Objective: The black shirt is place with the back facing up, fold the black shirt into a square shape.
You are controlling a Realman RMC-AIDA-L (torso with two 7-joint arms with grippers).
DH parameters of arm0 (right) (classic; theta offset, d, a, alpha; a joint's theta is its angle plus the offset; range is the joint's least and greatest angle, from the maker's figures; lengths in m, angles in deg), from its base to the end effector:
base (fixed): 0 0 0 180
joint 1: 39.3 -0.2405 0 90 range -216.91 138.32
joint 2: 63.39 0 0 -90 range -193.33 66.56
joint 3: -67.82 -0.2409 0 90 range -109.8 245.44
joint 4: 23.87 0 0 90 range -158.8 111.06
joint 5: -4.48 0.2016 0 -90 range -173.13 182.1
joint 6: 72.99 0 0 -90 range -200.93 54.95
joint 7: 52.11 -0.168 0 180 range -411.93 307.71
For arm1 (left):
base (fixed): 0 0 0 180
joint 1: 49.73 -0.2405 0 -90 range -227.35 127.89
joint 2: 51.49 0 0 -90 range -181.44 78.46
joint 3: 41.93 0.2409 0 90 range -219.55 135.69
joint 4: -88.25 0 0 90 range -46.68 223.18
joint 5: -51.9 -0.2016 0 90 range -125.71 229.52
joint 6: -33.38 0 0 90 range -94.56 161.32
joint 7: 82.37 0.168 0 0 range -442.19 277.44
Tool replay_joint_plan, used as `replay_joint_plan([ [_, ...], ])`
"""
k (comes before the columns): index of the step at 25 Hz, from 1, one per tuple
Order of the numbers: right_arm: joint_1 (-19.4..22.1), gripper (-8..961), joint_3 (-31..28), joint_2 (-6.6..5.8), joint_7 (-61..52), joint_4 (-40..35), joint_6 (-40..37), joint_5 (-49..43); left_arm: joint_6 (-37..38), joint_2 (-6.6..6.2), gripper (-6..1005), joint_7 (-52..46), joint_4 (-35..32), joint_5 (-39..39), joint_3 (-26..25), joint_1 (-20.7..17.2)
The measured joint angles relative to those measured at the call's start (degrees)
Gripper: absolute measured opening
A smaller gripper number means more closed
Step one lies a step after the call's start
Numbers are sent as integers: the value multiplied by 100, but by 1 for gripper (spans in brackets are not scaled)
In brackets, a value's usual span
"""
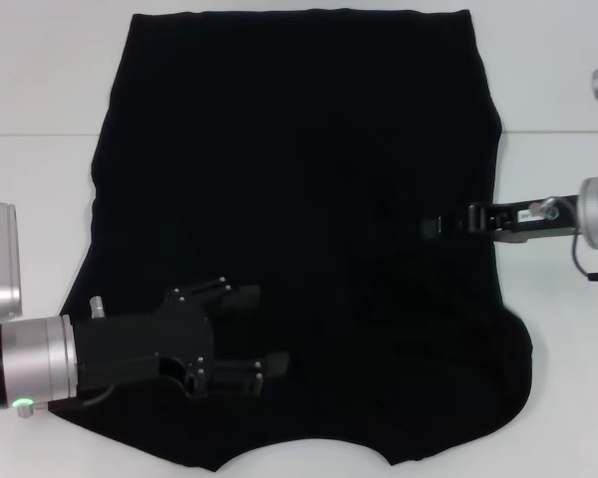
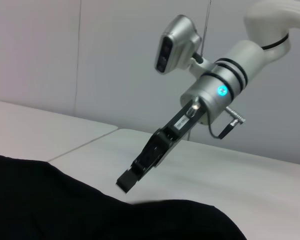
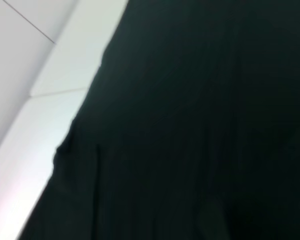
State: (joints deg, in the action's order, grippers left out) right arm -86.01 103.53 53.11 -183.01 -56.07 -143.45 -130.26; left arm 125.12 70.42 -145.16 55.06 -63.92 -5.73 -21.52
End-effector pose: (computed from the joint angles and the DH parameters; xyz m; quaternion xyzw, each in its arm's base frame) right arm 0.2240 0.4076 -0.0183 -0.8088 0.5495 0.1408 0.1554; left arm -0.2384 0.2974 -0.0389 -0.9455 -0.1356 -0.2663 0.1297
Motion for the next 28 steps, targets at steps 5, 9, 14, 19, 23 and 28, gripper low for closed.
replay_joint_plan([
  [5, 393, 174, -5, -148, 396, -194, -632, 1093, -8, -3, 920, -92, -9, 0, -130, 11],
  [9, 682, 299, -5, -167, 1199, -76, -777, 1905, -8, -14, 920, -298, -24, -1, -375, -4],
  [14, 892, 522, -6, 41, 2540, 119, -729, 2460, 24, -109, 920, -1053, -159, -139, -668, -140],
  [19, 843, 730, 1, 283, 3713, 303, -588, 2672, 72, -150, 920, -2185, -884, -301, -795, -550],
  [23, 693, 888, 50, 325, 4034, 490, -416, 2817, 290, -183, 920, -3139, -1651, -779, -1068, -756],
  [28, 559, 932, 51, 317, 4168, 559, -311, 2821, 458, -282, 920, -4361, -2239, -1838, -1648, -732],
])
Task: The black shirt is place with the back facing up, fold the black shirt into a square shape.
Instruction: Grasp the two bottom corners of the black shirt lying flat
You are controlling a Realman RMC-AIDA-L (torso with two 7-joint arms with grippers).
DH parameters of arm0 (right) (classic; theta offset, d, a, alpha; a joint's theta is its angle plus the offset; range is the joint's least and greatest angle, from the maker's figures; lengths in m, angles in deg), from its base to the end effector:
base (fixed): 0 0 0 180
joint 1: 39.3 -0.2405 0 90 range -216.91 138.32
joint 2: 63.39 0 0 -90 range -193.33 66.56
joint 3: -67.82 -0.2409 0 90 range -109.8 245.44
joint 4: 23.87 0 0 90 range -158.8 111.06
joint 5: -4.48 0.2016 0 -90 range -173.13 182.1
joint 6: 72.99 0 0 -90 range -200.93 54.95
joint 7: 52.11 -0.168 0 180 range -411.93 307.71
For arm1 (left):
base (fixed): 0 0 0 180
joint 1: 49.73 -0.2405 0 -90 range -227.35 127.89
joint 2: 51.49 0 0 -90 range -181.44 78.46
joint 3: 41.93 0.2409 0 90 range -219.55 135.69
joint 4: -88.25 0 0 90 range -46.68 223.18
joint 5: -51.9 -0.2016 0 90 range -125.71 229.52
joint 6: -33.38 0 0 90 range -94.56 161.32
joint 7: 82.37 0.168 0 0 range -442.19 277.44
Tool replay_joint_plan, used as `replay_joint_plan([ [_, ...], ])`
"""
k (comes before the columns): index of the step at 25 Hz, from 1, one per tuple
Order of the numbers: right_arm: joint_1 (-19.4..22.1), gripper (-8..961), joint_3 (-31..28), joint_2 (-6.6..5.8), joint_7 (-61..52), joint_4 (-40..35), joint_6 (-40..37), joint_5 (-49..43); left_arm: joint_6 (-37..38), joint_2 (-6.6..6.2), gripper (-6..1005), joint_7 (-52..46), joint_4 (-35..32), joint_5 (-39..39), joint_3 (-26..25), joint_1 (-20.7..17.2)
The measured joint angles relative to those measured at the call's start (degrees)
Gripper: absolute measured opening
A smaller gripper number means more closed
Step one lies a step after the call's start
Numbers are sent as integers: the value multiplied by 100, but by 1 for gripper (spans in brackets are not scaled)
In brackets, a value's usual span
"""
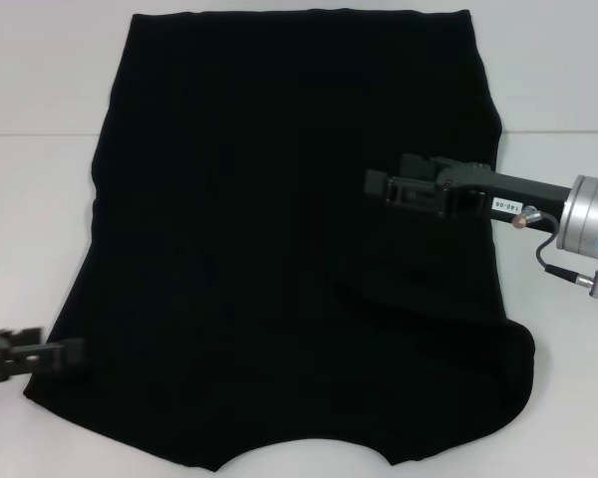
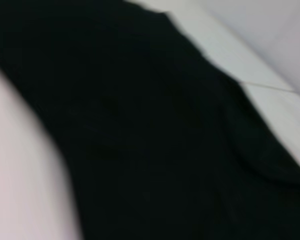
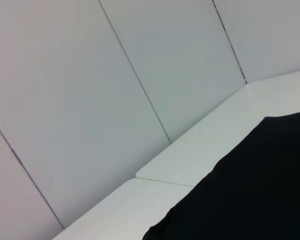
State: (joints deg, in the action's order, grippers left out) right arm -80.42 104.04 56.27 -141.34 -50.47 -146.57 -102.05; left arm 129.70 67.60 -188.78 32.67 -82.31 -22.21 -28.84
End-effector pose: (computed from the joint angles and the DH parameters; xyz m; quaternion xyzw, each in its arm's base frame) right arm 0.1948 0.3908 -0.0290 -0.8714 0.3326 0.3158 0.1739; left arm -0.3273 0.2763 0.0612 -0.8315 -0.4857 -0.1705 0.2088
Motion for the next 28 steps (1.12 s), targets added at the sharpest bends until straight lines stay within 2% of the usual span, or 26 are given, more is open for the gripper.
replay_joint_plan([
  [5, -78, 941, -1, 4, 71, 0, 36, 10, 0, -100, 920, -994, -237, -614, -292, 104],
  [11, -104, 942, -8, -10, 80, -33, 50, 17, -20, -136, 920, -1660, -261, -1243, -256, 264],
  [28, -102, 941, -57, -34, 81, -56, -33, 83, -203, -187, 920, -1870, 187, -1718, -141, 544],
])
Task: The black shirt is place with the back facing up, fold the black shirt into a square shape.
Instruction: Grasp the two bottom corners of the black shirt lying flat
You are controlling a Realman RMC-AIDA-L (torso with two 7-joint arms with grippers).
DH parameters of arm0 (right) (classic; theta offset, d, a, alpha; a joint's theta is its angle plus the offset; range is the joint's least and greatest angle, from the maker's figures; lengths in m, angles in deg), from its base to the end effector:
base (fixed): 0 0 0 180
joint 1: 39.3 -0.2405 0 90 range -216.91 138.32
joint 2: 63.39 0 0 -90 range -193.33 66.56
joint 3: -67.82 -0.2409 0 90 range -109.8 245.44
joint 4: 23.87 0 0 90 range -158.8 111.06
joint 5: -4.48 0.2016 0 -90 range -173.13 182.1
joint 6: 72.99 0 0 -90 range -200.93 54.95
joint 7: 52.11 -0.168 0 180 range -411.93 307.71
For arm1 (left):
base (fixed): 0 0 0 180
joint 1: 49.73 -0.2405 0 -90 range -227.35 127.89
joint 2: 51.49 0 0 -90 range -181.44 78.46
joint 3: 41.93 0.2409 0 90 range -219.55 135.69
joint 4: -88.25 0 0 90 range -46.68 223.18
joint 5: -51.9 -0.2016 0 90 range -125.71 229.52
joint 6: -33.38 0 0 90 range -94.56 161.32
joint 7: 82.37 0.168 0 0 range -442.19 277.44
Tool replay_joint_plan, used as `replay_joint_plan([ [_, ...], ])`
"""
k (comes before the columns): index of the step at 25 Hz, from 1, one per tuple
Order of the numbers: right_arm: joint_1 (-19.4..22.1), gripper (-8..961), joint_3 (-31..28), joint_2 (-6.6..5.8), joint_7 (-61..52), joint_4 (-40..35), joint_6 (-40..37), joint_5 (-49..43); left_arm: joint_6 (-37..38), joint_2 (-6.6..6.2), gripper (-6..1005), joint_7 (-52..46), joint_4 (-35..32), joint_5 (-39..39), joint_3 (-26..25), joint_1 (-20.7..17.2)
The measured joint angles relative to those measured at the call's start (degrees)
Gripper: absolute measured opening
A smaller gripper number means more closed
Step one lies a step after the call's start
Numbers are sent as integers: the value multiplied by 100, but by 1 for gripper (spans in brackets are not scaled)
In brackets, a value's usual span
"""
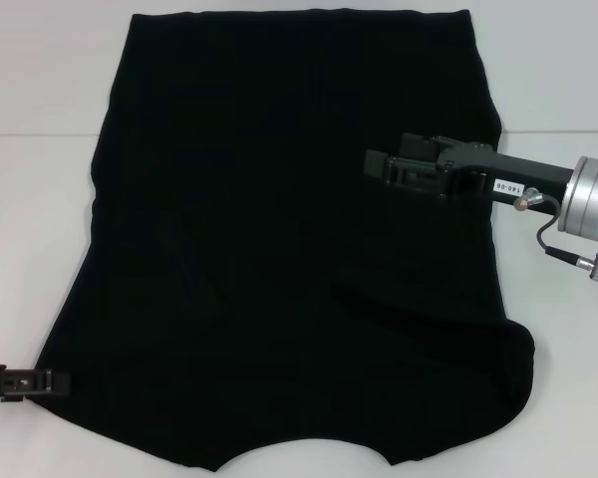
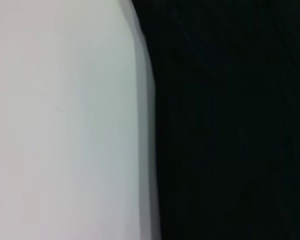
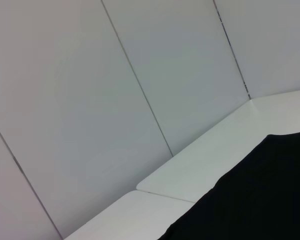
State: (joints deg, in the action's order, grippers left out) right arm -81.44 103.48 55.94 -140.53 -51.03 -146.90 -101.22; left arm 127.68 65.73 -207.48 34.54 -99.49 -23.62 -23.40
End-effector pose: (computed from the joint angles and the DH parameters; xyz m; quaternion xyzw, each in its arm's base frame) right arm 0.1866 0.3976 -0.0217 -0.8731 0.3152 0.3252 0.1806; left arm -0.3478 0.2800 0.0576 -0.7516 -0.6303 -0.0718 0.1808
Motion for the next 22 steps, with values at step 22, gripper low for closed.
replay_joint_plan([
  [22, 66, 941, 3, -23, 0, -10, -81, 138, 43, -62, 915, 10, 106, -140, 125, 208],
])
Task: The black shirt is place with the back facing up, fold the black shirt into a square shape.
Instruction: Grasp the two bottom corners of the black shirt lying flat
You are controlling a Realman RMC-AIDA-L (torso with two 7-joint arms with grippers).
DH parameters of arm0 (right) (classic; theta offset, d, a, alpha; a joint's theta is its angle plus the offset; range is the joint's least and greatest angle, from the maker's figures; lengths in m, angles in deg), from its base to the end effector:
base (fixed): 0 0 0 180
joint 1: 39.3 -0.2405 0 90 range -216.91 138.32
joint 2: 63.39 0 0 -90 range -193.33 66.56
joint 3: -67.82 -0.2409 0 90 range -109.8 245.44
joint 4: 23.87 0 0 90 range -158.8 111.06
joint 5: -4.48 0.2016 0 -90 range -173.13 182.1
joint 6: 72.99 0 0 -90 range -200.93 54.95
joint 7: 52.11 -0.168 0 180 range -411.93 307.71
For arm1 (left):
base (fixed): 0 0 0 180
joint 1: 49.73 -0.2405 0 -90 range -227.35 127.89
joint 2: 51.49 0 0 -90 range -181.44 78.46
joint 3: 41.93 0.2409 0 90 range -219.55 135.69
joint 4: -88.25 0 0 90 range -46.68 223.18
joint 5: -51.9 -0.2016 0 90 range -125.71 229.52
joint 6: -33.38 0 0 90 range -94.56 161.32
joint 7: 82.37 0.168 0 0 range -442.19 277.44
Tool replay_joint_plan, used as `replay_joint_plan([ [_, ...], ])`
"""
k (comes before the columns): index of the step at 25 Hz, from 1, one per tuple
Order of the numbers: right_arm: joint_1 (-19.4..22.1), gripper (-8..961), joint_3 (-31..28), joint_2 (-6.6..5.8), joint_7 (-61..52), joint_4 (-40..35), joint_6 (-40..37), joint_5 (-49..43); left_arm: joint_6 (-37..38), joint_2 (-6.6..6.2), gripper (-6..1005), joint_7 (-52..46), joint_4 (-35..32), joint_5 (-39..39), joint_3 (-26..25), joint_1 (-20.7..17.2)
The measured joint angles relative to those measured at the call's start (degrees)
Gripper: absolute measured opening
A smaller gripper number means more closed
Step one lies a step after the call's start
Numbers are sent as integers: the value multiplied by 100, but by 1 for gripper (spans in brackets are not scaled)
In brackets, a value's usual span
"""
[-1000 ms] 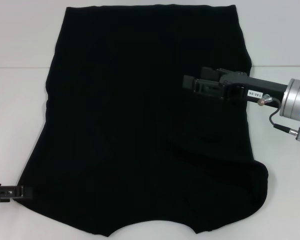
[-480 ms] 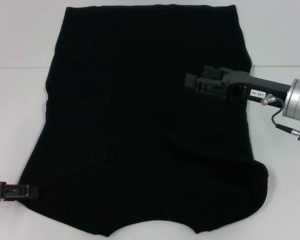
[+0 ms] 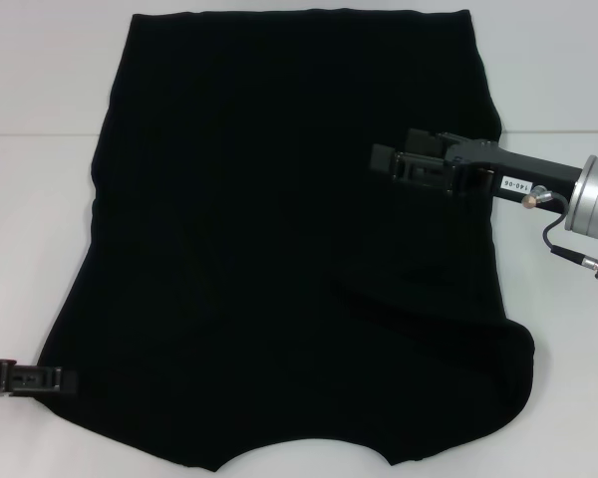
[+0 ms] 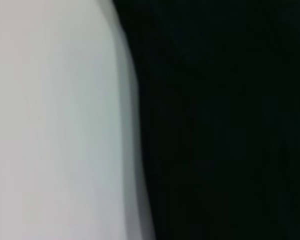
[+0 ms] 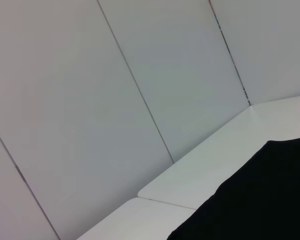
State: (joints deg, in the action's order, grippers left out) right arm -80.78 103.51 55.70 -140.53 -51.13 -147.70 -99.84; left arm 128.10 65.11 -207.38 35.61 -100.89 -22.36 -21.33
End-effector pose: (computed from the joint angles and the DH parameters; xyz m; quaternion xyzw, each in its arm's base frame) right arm 0.1880 0.3964 -0.0172 -0.8681 0.3173 0.3360 0.1815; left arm -0.3403 0.2884 0.0553 -0.7664 -0.6176 -0.0550 0.1676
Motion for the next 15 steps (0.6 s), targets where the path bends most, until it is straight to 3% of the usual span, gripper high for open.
replay_joint_plan([
  [15, -4, 942, -1, 0, 0, 1, -1, 87, -1, -33, 887, -6, 49, -229, 39, 101],
])
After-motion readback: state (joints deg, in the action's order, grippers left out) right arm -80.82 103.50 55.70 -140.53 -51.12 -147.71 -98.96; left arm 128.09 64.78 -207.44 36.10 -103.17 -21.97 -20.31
